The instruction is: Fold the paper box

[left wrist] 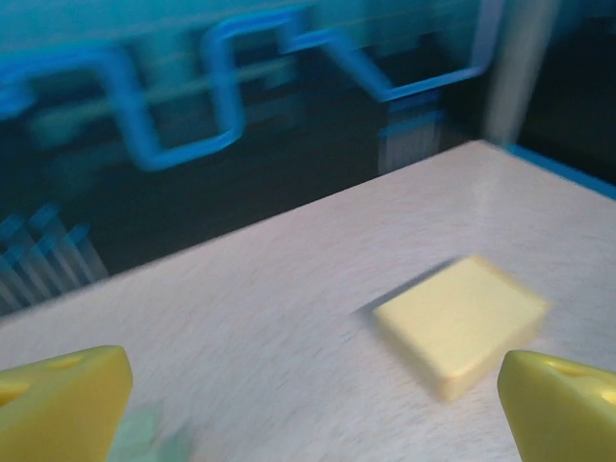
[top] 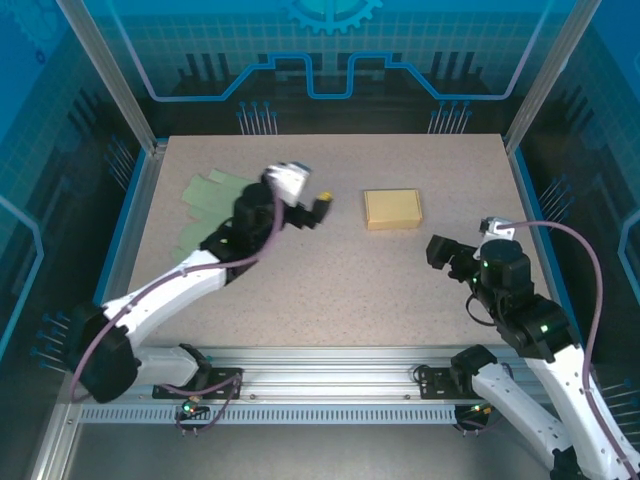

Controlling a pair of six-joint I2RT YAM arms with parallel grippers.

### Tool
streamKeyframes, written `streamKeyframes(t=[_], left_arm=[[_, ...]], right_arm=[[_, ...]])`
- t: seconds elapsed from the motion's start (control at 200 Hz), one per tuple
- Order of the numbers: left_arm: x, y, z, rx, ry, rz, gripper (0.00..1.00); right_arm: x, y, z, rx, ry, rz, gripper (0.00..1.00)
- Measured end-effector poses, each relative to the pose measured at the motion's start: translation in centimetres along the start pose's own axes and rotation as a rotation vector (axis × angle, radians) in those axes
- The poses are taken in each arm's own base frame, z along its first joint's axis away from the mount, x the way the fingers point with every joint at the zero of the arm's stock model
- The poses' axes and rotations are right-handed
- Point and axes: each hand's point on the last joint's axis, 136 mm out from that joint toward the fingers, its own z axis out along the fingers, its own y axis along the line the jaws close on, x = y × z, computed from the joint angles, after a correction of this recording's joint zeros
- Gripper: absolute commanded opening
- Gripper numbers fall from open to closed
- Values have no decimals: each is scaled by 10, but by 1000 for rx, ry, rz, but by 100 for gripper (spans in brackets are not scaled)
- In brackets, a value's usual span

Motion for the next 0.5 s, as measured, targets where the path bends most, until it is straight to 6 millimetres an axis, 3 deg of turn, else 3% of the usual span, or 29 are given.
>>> streamKeyframes(t=[0.1, 0.195, 0.28, 0.355, 0.5], left_arm=[[37, 67, -17, -169, 85, -204, 99], [77, 101, -33, -275, 170, -346, 99], [108, 116, -45, -334, 232, -437, 99], [129, 123, -55, -372, 268, -495, 99], [150, 127, -67, -404, 293, -548, 99]], right_arm=[[7, 12, 16, -27, 57, -7, 100], [16, 28, 36, -67, 129, -7, 97], [29, 46, 61, -114, 215, 9, 86], [45, 65, 88, -148, 305, 7, 83], [90, 108, 134, -160, 495, -74, 78]])
